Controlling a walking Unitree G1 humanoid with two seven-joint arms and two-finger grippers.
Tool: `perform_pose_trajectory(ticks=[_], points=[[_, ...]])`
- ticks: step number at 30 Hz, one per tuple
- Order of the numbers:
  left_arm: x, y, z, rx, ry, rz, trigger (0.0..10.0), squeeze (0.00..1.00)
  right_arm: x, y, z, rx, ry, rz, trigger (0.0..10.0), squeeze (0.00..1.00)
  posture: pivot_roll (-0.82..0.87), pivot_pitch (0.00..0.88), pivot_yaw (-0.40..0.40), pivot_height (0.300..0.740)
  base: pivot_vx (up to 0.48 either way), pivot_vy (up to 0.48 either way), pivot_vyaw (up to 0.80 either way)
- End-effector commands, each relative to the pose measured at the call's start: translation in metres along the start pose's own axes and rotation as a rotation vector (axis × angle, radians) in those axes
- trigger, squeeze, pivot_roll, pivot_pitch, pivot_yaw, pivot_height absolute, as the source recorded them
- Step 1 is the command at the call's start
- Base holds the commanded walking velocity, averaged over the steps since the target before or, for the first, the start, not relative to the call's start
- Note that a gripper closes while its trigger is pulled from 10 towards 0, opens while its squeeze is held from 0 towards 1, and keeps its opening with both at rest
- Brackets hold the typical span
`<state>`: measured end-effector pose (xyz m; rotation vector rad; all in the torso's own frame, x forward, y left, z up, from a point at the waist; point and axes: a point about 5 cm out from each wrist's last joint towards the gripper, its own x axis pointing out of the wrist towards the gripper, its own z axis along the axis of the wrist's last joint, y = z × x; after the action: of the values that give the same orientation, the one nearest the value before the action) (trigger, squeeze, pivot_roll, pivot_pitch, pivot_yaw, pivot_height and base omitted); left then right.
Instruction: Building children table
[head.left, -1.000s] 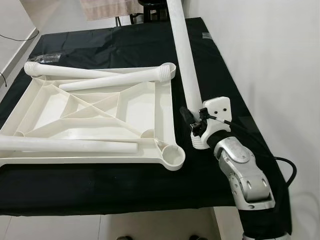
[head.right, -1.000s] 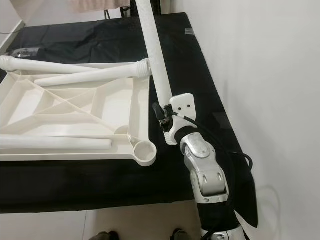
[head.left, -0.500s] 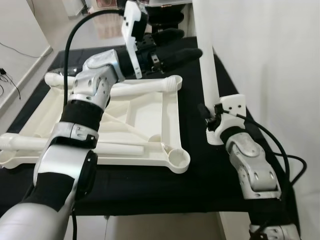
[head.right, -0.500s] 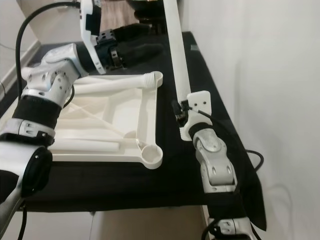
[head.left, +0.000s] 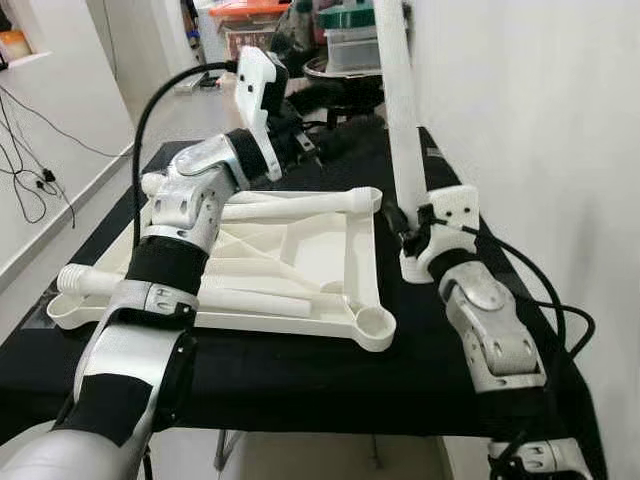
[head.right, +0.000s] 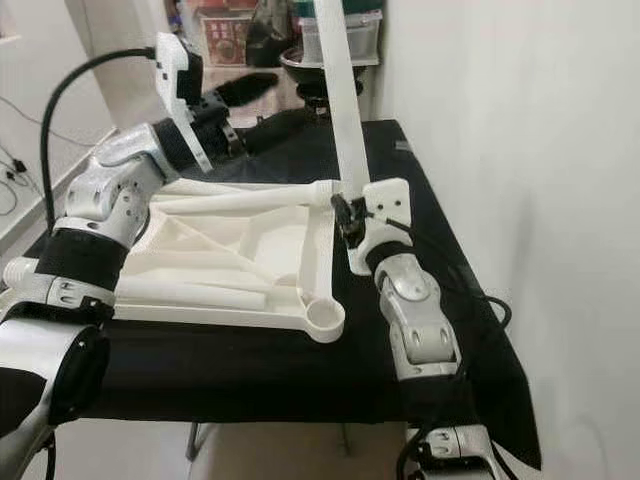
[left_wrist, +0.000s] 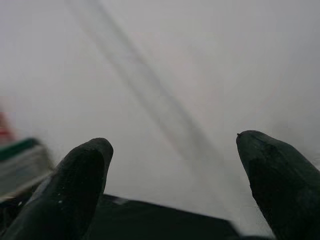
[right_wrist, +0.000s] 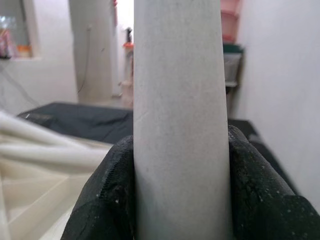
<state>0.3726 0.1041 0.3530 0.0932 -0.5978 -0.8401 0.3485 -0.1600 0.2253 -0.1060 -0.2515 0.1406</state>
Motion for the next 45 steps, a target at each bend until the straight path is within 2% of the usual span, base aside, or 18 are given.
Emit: perform_pose_trajectory(ticks=[1,2,4,6,8,14,15,16,19,26,28,30,32,33,35,36,37,45], points=[[-0.005,0.003,0.005,0.076,-0.029,0.078,10.0,0.00,0.004,0.001,0.006,0.010,-0.037,-0.012,10.0,0.00,-0.05,0.000,0.040,0.740,0.000,0.000,0.00],[-0.005,0.003,0.005,0.076,-0.029,0.078,10.0,0.00,0.004,0.001,0.006,0.010,-0.037,-0.012,10.0,0.00,-0.05,0.000,0.040,0.740,0.000,0.000,0.00],[-0.015,0.006,0.008,0.154,-0.046,0.217,10.0,0.00,0.005,-0.005,0.007,0.010,-0.050,-0.056,10.0,0.00,-0.05,0.000,0.038,0.740,0.000,0.000,0.00],[-0.015,0.006,0.008,0.154,-0.046,0.217,10.0,0.00,0.005,-0.005,0.007,0.010,-0.050,-0.056,10.0,0.00,-0.05,0.000,0.038,0.740,0.000,0.000,0.00],[-0.025,0.002,0.007,0.228,-0.052,0.288,10.0,0.00,0.007,-0.008,0.008,0.013,-0.063,-0.090,10.0,0.00,-0.04,0.000,0.037,0.740,0.000,0.000,0.00],[-0.032,-0.004,0.004,0.220,-0.067,0.319,10.0,0.00,0.008,-0.008,0.009,0.007,-0.075,-0.093,10.0,0.00,-0.04,0.000,0.034,0.740,0.000,0.000,0.00],[-0.035,-0.007,0.002,0.171,-0.087,0.345,10.0,0.00,0.009,-0.007,0.010,0.007,-0.086,-0.088,10.0,0.00,-0.04,0.000,0.033,0.740,0.000,0.000,0.00],[-0.035,-0.007,0.002,0.171,-0.087,0.345,10.0,0.00,0.009,-0.007,0.010,0.007,-0.086,-0.088,10.0,0.00,-0.04,0.000,0.033,0.740,0.000,0.000,0.00],[-0.041,-0.013,0.002,-0.045,-0.162,0.396,10.0,0.00,0.011,0.000,0.021,0.165,-0.163,-0.045,10.0,0.00,-0.04,0.000,0.029,0.740,0.000,0.000,0.00],[-0.045,-0.014,0.001,-0.118,-0.180,0.422,10.0,0.00,0.012,0.005,0.028,0.267,-0.209,-0.003,10.0,0.00,-0.04,0.000,0.027,0.740,0.000,0.000,0.00],[-0.046,-0.017,0.001,-0.193,-0.197,0.416,10.0,0.00,0.013,0.008,0.033,0.365,-0.235,0.029,10.0,0.00,-0.04,0.000,0.026,0.740,0.000,0.000,0.00],[-0.046,-0.019,0.001,-0.216,-0.202,0.410,10.0,0.00,0.013,0.009,0.034,0.396,-0.244,0.039,10.0,0.00,-0.04,0.000,0.026,0.740,0.000,0.000,0.00],[-0.046,-0.024,0.004,-0.318,-0.240,0.370,10.0,0.00,0.013,0.012,0.037,0.545,-0.258,0.080,10.0,0.00,-0.04,0.000,0.022,0.740,0.000,0.000,0.00],[-0.046,-0.024,0.004,-0.318,-0.240,0.370,10.0,0.00,0.013,0.012,0.037,0.545,-0.258,0.080,10.0,0.00,-0.04,0.000,0.022,0.740,0.000,0.000,0.00],[-0.047,-0.027,0.011,-0.463,-0.299,0.329,10.0,0.00,0.011,0.015,0.041,0.731,-0.291,0.137,10.0,0.00,-0.04,0.000,0.020,0.740,0.000,0.000,0.00],[-0.047,-0.027,0.011,-0.463,-0.299,0.329,10.0,0.00,0.011,0.015,0.041,0.731,-0.291,0.137,10.0,0.00,-0.04,0.000,0.020,0.740,0.000,0.000,0.00],[-0.049,-0.026,0.014,-0.533,-0.335,0.315,10.0,0.00,0.009,0.017,0.044,0.811,-0.316,0.173,10.0,0.00,-0.04,0.000,0.018,0.740,0.000,0.000,0.00],[-0.057,-0.021,0.022,-0.700,-0.427,0.267,10.0,0.00,0.003,0.020,0.052,0.916,-0.390,0.280,10.0,0.00,-0.04,0.000,0.011,0.740,0.000,0.000,0.00]])
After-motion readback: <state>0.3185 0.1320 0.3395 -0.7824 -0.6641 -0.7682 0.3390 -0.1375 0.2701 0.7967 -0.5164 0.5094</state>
